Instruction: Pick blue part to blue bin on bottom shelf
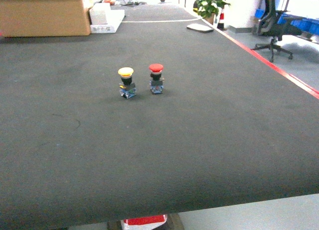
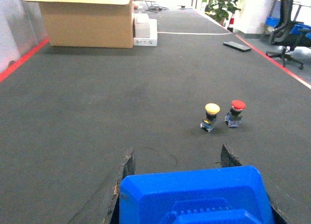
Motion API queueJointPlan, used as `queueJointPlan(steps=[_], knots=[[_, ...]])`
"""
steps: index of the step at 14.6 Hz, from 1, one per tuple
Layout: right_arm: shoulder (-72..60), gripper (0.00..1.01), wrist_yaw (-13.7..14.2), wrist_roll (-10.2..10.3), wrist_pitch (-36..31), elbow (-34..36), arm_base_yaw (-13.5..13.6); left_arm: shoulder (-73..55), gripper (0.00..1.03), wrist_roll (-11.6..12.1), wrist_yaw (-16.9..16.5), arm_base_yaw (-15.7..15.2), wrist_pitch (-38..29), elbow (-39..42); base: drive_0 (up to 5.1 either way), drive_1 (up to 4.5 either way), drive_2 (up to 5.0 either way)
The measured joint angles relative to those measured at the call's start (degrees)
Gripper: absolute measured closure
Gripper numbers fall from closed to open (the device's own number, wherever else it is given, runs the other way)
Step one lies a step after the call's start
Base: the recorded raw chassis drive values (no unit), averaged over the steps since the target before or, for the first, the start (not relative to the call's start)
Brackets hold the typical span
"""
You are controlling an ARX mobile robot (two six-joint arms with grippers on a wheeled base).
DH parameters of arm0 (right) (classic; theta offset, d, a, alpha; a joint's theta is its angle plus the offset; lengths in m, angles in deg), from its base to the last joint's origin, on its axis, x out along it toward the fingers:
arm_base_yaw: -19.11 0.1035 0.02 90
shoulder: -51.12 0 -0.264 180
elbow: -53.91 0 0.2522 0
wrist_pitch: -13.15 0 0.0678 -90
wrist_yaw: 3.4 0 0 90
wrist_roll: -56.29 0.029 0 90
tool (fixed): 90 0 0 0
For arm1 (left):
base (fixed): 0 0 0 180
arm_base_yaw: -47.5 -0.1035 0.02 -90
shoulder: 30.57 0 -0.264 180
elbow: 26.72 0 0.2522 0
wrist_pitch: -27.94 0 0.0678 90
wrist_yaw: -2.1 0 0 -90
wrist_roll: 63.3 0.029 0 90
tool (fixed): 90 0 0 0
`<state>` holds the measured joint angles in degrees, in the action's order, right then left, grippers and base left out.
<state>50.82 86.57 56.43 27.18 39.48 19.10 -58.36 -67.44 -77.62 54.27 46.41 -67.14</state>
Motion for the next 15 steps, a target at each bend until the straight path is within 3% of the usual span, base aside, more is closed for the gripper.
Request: queueJointPlan(steps=[7, 15], knots=[[0.0, 0.03, 0.02, 0.0, 0.0, 0.0, 0.0, -0.02, 0.59, 0.02, 0.02, 0.0, 0.0, 0.0, 0.0, 0.0, 0.0], [0.0, 0.03, 0.02, 0.0, 0.02, 0.0, 0.0, -0.09, 0.59, 0.02, 0.0, 0.0, 0.0, 0.0, -1.6, -1.64, -1.6]])
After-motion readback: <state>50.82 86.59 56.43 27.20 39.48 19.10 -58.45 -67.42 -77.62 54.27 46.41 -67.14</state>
